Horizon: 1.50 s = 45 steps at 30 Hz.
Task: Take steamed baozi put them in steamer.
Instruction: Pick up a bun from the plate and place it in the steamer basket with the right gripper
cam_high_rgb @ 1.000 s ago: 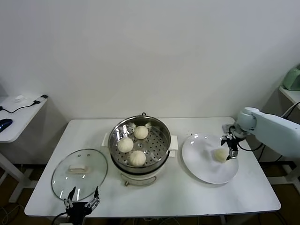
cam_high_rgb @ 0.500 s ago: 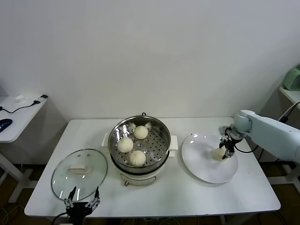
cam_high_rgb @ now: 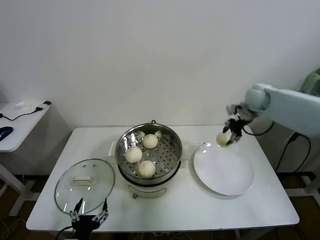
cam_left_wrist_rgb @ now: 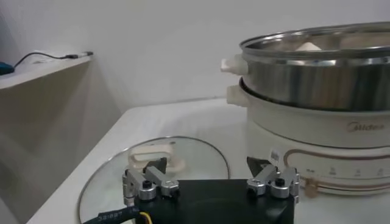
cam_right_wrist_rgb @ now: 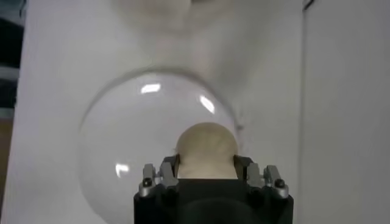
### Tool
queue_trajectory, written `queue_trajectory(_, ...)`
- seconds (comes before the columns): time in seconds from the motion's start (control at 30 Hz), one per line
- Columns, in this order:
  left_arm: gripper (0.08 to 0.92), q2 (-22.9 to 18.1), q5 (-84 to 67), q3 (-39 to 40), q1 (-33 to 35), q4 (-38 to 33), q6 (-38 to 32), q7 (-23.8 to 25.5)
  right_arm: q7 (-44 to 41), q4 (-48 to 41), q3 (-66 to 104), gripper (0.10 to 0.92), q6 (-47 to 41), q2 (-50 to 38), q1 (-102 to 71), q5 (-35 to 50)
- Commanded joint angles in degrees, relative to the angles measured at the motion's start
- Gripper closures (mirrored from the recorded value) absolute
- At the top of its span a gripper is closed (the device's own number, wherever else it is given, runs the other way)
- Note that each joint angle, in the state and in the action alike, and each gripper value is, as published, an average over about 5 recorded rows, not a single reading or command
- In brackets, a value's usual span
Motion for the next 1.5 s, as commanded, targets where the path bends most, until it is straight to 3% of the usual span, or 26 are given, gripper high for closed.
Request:
queue_trajectory(0.03, 0.177, 0.3, 0.0, 0.2, -0.1, -0.5, 0.1, 0.0, 2.2, 15.8, -10.2, 0.414, -5.9, 8.9, 23.8, 24.7)
queue_trajectory(0.23, 0.177, 0.5, -0.3, 0.4, -0.4, -1.1, 0.2, 0.1, 9.8, 21.1, -7.4, 0.418, -10.9, 16.7, 18.5, 28.3)
queue_trajectory(0.47, 0.177, 0.4, -0.3, 0.2, -0.5, -1.3, 0.2, 0.1, 16.5, 18.4, -5.8, 0.414, -15.2, 22.1, 5.9, 23.6)
queue_trajectory(0.8, 0.177, 0.1, -0.3, 0.1, -0.4, -1.7, 0.3, 0.3, 18.7, 9.8, -3.6, 0.416, -16.3, 22.8, -5.5, 14.8)
queue_trajectory(1.13, 0.177, 0.0, -0.3, 0.0, -0.5, -1.6, 0.5, 0.4, 18.5, 7.2, -2.5, 0.413, -15.1, 22.6, -8.2, 13.0)
queue_trajectory(1.3, 0.177, -0.1, -0.4, 0.0, -0.5, -1.6, 0.5, 0.4, 16.7, 6.2, -0.6, 0.337, -11.8, 22.4, -7.8, 13.8)
queue_trajectory(1.5, 0.177, 0.1, -0.4, -0.1, -0.4, -1.8, 0.6, 0.8, 8.6, 4.9, 0.6, 0.212, -4.8, 20.2, -1.9, 17.9)
